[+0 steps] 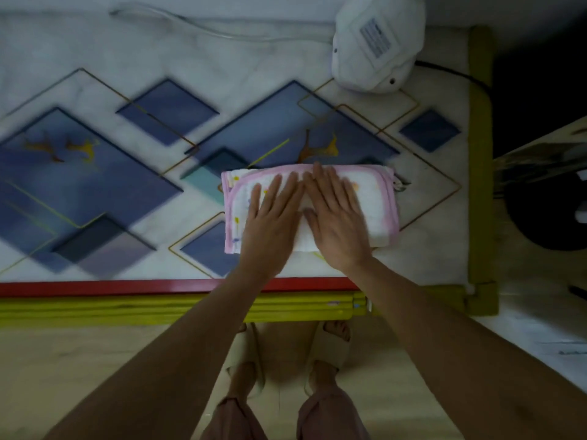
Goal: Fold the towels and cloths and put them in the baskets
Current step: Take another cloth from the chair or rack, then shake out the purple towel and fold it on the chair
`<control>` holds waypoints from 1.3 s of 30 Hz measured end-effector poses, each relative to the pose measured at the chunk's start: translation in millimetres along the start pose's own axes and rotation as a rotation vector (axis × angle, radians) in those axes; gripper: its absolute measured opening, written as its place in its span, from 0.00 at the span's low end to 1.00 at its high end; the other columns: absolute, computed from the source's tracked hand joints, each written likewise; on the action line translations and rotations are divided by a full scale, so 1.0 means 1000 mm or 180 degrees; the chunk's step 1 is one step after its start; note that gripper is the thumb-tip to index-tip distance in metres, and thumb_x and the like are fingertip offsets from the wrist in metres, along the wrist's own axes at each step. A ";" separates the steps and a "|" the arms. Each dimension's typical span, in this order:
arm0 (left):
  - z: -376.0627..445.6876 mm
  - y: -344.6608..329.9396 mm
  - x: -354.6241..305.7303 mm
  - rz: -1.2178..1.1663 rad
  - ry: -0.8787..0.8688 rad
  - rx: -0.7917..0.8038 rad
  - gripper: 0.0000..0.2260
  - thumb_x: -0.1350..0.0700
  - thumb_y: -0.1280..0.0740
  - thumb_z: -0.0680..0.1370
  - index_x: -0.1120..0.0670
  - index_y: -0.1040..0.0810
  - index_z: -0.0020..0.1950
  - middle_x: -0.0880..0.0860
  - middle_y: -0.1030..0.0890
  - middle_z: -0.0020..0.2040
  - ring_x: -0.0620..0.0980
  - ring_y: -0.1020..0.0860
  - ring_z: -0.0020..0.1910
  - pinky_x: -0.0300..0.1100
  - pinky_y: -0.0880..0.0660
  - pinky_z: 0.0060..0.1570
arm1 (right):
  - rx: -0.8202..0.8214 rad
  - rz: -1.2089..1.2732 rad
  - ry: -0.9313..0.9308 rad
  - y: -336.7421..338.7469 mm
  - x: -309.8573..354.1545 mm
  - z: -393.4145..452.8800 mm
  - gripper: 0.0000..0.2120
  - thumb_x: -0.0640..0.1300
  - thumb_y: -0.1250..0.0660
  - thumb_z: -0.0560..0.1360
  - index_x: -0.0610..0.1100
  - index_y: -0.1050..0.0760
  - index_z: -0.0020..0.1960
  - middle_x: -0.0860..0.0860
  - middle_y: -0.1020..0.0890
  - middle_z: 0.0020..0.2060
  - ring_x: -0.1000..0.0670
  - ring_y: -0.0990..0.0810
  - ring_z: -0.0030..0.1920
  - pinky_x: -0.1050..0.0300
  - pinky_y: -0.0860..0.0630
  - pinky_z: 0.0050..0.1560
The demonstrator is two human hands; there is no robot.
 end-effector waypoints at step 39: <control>-0.002 0.244 -0.317 0.1237 -0.1734 0.2551 0.21 0.49 0.49 0.83 0.57 0.33 0.72 0.57 0.30 0.70 0.56 0.32 0.68 0.46 0.37 0.65 | -0.0598 0.1309 -0.3276 0.327 -0.054 -0.349 0.12 0.42 0.46 0.81 0.39 0.28 0.44 0.46 0.24 0.35 0.46 0.26 0.33 0.50 0.32 0.33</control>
Point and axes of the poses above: each hand's wrist, its own z-axis towards the middle knuckle, its own y-axis out of the back of the hand, x = y × z, the point moved 3 cm from there along z, towards the middle knuckle
